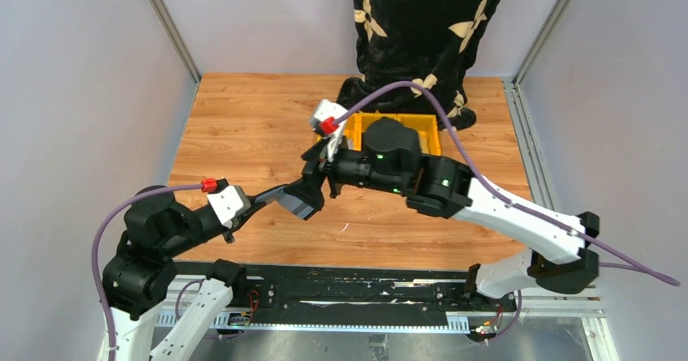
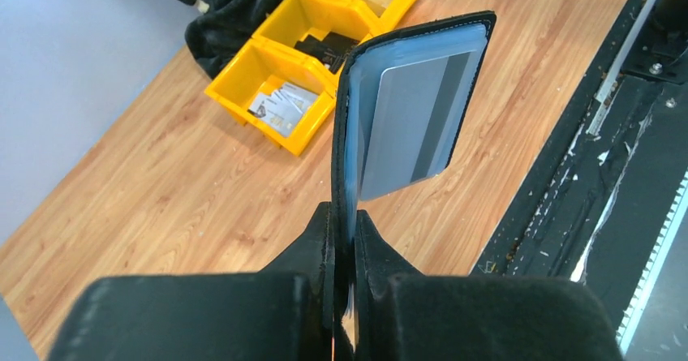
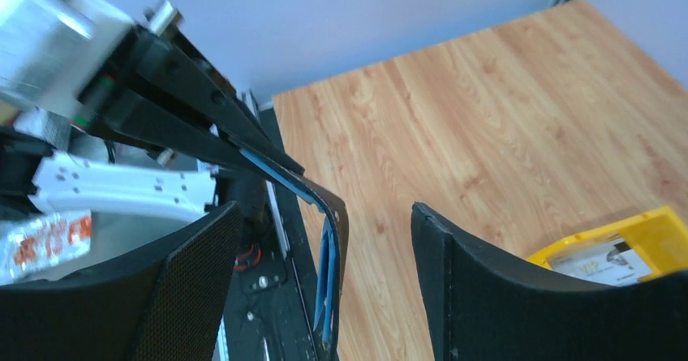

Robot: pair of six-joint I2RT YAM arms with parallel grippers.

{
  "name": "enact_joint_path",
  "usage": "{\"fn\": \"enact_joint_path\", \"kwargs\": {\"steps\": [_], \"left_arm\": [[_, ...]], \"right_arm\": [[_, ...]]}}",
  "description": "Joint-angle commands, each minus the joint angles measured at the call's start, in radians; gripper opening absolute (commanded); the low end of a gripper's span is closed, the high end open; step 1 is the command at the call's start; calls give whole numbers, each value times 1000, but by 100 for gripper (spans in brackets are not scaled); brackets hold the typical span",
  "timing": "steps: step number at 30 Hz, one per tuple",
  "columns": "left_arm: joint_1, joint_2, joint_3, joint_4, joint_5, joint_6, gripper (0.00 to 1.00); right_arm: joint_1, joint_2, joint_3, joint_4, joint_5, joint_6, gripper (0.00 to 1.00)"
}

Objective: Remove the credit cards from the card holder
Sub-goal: Remove the credit card from the card holder.

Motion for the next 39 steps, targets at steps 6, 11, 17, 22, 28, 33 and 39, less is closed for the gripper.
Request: {"fn": "enact_joint_path", "kwargs": {"steps": [6, 11, 17, 22, 28, 33, 39], "left_arm": [[0, 15, 46, -41, 2, 43, 0], [-1, 17, 53, -48, 46, 37, 0], [-1, 22, 69, -55, 104, 16, 0], [0, 31, 68, -55, 123, -16, 52], [-2, 60, 57, -102, 237, -69, 74], [-1, 121, 89, -159, 375, -83, 67], [-1, 187, 143, -202, 558, -132, 49]], "right_arm": [[9, 113, 24, -108, -125, -123, 81], [8, 118, -15, -96, -130, -162, 72], [-9, 90, -68, -61, -277, -138, 0], [-22, 29, -126, -18, -425, -136, 0], [-40, -26, -178, 10, -566, -108, 0], [-52, -29, -179, -7, -638, -98, 0], [-67, -42, -187, -49, -687, -127, 0]]}}
